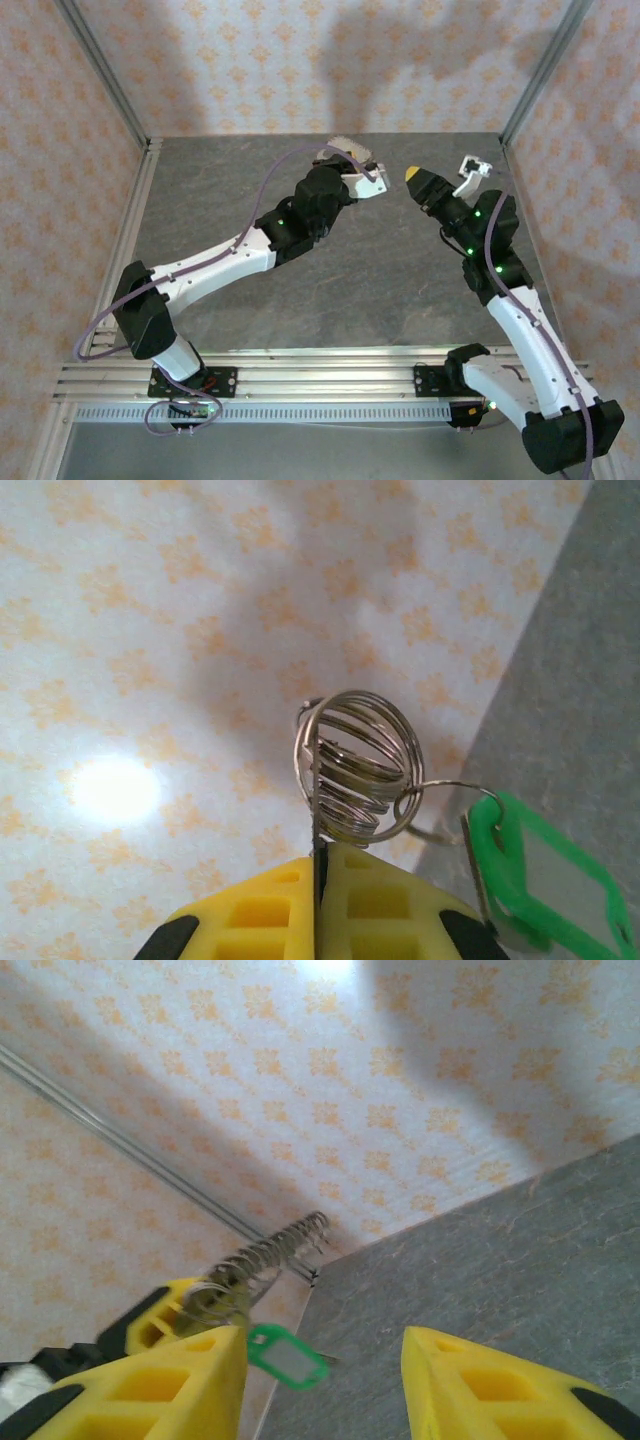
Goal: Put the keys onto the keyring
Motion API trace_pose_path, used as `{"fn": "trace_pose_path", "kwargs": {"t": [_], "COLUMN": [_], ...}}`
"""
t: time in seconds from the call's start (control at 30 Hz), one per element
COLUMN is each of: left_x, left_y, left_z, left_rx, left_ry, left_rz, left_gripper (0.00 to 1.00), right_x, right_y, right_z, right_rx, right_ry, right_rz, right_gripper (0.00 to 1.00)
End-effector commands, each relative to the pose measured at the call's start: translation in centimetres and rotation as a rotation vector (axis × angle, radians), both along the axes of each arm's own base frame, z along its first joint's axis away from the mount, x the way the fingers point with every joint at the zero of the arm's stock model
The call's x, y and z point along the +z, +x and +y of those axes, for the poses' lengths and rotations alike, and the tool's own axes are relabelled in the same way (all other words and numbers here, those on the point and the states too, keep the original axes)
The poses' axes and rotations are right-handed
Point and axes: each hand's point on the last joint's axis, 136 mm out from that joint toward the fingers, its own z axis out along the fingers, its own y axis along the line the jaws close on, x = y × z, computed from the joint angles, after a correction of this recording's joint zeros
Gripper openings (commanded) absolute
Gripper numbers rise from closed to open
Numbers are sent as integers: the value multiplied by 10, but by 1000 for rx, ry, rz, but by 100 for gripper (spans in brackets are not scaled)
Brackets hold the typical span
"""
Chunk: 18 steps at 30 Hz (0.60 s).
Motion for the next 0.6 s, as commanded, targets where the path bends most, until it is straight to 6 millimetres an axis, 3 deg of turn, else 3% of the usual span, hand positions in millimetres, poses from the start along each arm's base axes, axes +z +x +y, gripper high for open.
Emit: {"fn": "trace_pose_path", "kwargs": {"t": [0.0, 0.3, 0.57], "left_x": [51, 89, 98], "left_y": [-4, -18, -26], "left_z": [9, 25, 24], "left_rx": [-8, -134, -195], "left_ry": [-103, -283, -297], "left_rz": [-110, -68, -40], "left_gripper": [0, 0, 0], "right_x": [15, 53, 86], "right_y": [-4, -24, -25], "right_z": [8, 27, 43], "right_rx": [93, 330, 492], "right_ry": [25, 0, 57], "right_rz": [-55, -247, -347], "right_gripper": [45, 49, 49]}}
